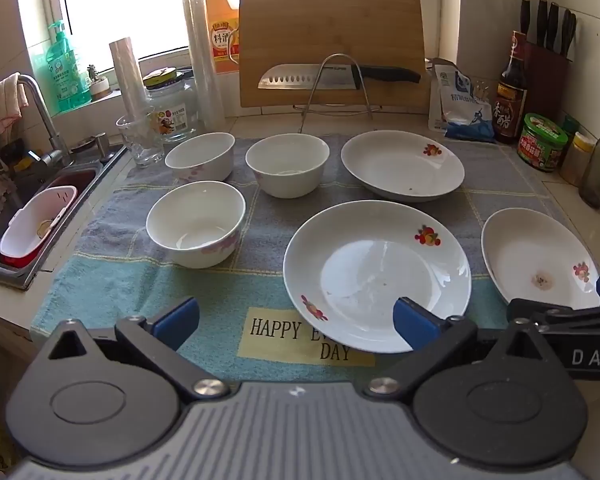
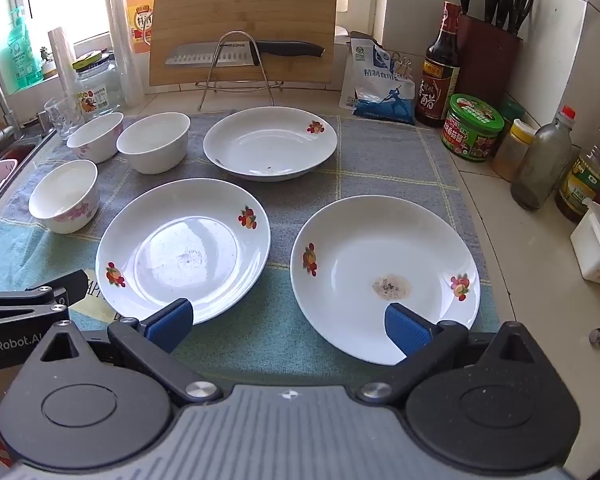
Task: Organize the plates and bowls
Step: 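Move the left gripper toward the stained white flower-print plate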
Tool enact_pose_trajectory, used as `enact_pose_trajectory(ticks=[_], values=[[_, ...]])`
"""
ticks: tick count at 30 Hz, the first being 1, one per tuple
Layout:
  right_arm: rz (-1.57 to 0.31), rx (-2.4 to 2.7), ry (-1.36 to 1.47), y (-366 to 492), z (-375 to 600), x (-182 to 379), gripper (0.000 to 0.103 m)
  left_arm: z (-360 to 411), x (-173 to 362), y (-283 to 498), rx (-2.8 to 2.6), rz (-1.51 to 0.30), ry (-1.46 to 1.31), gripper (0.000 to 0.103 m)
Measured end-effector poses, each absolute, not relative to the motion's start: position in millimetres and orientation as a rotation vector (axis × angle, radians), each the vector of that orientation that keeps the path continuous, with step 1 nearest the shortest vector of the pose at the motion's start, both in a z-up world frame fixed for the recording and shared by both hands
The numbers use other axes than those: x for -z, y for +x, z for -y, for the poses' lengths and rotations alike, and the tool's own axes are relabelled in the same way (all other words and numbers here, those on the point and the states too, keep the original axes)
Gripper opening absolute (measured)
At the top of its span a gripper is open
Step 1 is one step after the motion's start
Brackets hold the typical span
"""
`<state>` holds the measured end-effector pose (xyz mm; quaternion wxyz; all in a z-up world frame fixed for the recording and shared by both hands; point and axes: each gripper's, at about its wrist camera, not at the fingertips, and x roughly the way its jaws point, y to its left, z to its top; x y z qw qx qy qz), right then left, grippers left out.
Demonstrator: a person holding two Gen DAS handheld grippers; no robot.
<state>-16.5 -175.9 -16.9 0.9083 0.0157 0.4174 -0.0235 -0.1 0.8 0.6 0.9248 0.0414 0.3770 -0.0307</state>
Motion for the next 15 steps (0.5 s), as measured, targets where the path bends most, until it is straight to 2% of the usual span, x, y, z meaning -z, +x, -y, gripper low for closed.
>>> enact_pose_trajectory(ticks=[15], values=[[-0.855, 0.046, 0.024, -15.3, 174.0, 15.8, 0.103, 2.7, -3.0, -1.1, 0.043, -0.762, 0.121, 0.102]])
